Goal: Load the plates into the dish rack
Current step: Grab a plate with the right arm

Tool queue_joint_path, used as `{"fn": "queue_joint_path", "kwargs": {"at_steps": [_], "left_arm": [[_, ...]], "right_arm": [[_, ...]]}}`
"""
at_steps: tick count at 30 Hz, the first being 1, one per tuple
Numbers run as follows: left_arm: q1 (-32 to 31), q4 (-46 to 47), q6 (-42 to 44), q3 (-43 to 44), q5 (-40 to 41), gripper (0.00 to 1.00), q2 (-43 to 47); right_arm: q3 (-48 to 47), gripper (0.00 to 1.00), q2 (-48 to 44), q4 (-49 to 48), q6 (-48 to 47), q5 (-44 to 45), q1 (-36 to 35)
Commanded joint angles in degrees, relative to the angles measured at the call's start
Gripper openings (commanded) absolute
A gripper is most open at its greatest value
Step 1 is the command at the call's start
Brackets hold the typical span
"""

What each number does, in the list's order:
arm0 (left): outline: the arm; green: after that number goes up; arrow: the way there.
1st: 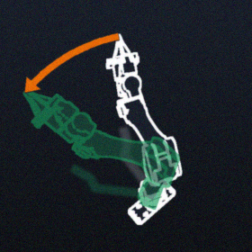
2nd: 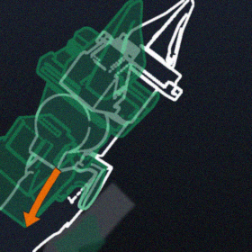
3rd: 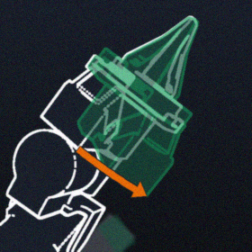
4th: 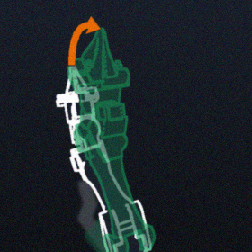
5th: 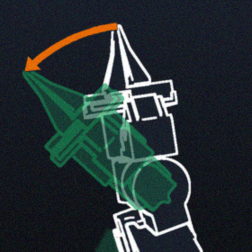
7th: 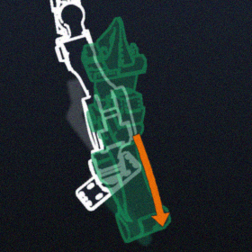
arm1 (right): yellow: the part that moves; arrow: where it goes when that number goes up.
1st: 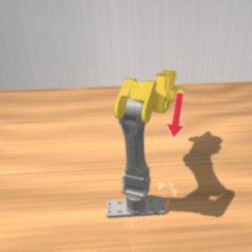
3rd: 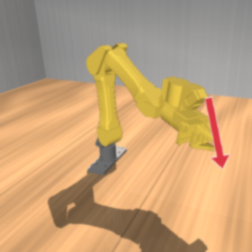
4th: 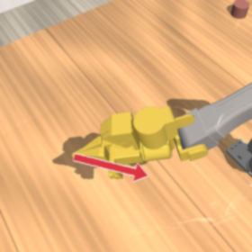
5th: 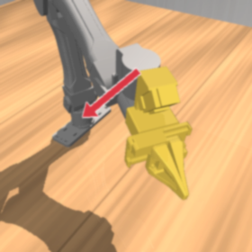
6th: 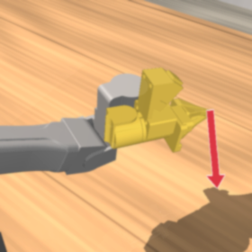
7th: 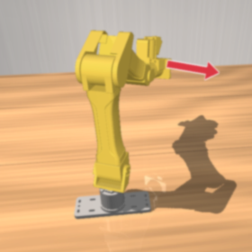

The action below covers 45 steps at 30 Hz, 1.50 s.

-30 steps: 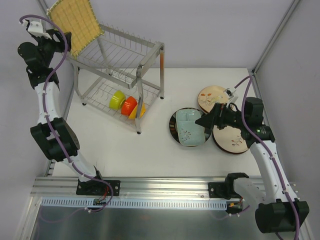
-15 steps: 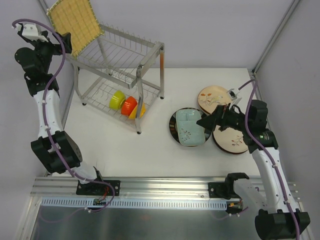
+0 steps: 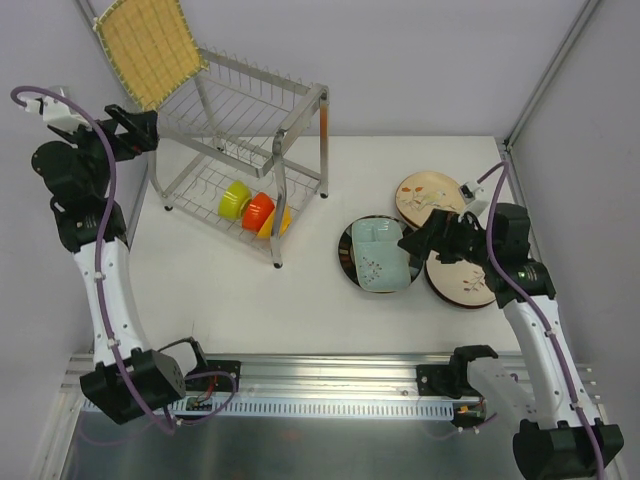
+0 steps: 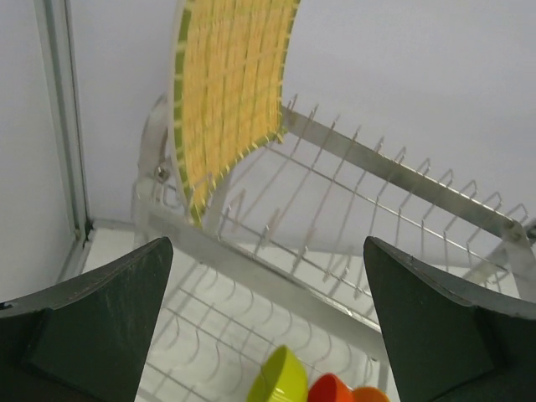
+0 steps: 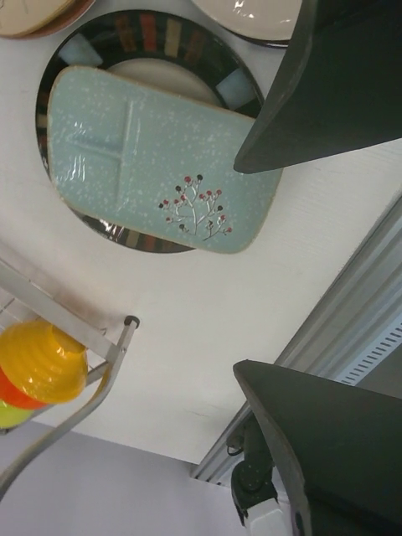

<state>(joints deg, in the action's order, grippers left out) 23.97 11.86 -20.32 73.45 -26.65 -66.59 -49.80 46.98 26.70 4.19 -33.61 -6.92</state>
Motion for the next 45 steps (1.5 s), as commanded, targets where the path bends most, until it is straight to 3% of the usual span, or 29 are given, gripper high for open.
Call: {"fn": "queue_joint_path", "kwargs": {"at_steps": [1, 9, 20, 29, 45], "left_arm": [[-1.55, -9.38, -3.77, -4.09, -0.33, 0.99, 7.06], [-11.64, -25.37, -0.43, -12.36, 0.46, 0.99, 18.58], [-21.5, -29.61, -1.13, -31.87, 0.73, 0.99, 31.51], [-23.79, -29.79, 1.24, -39.08, 3.98, 0.99, 38.37], [-23.79, -29.52, 2.3, -38.56, 5.39, 0.99, 34.69]], "right_arm": [[-0.74, 1.0, 1.44, 1.69, 2.75, 5.65, -0.73], [-0.12, 0.94, 6.45, 2.66, 9.34, 12.59, -0.9], [-1.43, 0.86, 18.13, -3.41, 12.07, 15.24, -2.75], [-3.72, 0.82, 28.42, -6.13, 9.09, 17.17, -3.54], [-4.96, 0.63, 41.17, -10.26, 4.69, 11.81, -3.54]]}}
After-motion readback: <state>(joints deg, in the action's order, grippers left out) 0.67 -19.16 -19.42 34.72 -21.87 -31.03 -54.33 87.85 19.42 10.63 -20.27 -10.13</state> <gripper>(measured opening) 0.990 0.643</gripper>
